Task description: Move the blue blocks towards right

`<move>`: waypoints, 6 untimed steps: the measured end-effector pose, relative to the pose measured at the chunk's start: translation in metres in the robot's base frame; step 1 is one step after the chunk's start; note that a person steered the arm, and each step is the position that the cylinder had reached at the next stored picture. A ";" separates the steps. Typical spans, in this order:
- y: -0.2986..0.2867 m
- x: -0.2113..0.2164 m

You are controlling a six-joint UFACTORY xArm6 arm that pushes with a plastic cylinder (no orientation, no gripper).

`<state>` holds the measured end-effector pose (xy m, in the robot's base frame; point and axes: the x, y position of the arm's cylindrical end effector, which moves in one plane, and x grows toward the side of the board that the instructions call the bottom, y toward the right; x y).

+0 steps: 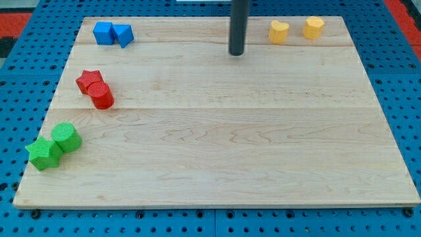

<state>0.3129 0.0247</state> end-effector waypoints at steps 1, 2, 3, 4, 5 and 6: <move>-0.055 0.019; -0.154 0.023; -0.170 0.022; -0.202 0.017; -0.244 0.017; -0.295 0.004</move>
<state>0.3172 -0.2707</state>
